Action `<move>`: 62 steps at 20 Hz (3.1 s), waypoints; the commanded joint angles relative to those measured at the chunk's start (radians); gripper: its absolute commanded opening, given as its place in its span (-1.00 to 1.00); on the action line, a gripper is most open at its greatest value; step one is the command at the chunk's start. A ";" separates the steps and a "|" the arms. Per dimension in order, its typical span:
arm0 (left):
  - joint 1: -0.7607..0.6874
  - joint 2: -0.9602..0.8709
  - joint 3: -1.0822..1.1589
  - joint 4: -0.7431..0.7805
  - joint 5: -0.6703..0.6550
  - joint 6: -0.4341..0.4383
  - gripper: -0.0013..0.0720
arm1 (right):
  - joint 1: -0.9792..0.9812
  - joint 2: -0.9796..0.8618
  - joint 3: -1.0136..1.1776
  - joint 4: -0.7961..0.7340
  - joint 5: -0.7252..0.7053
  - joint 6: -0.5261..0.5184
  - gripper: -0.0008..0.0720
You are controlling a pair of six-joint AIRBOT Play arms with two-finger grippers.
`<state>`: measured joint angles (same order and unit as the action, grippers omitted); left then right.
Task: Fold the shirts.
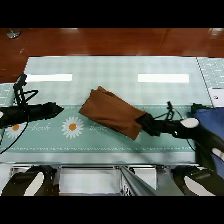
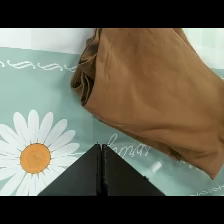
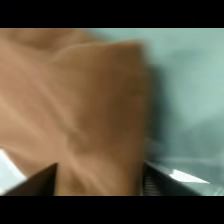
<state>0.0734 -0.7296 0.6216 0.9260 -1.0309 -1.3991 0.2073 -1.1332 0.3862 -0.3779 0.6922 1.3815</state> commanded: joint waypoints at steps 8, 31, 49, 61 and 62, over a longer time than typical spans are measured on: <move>0.001 0.000 -0.003 -0.004 -0.001 0.000 -0.88 | 0.081 -0.266 1.019 -0.452 0.381 0.114 -0.93; 0.001 0.000 -0.003 -0.003 0.002 0.000 -0.88 | -0.964 0.126 1.138 -1.232 1.163 0.303 -0.93; -0.154 -0.433 0.835 0.085 -0.132 0.075 -0.89 | -0.270 0.026 0.939 -0.760 0.484 0.219 -0.93; -0.211 -0.449 0.528 0.384 -0.069 -0.106 -0.88 | 0.125 -0.266 0.939 -1.278 0.523 0.414 -0.93; -0.211 -0.449 0.528 0.384 -0.069 -0.106 -0.88 | 0.125 -0.266 0.939 -1.278 0.523 0.414 -0.93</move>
<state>-0.1368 -1.1759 1.1587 1.2922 -1.1004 -1.4994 0.3111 -1.3865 1.3251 -1.6360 1.2190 1.7893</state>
